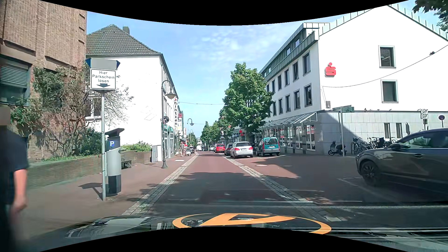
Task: Follow the waypoints while adhering to traffic rules and regulations
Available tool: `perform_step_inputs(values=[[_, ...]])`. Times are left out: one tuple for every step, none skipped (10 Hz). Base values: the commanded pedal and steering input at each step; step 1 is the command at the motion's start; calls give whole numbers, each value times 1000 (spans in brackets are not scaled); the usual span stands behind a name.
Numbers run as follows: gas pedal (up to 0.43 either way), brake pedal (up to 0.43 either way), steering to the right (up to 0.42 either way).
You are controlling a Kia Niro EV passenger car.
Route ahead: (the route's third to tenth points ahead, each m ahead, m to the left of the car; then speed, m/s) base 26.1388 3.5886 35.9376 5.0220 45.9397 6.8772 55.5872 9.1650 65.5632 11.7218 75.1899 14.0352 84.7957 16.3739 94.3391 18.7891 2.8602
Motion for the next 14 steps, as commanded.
perform_step_inputs(values=[[0,0,-42],[0,0,-59],[0,0,-69],[47,0,-78],[47,0,-84],[47,0,-85],[47,0,-85],[47,0,-85],[39,0,-84],[28,0,-81],[28,0,-78],[28,0,-78],[28,0,-76],[8,0,-76]])
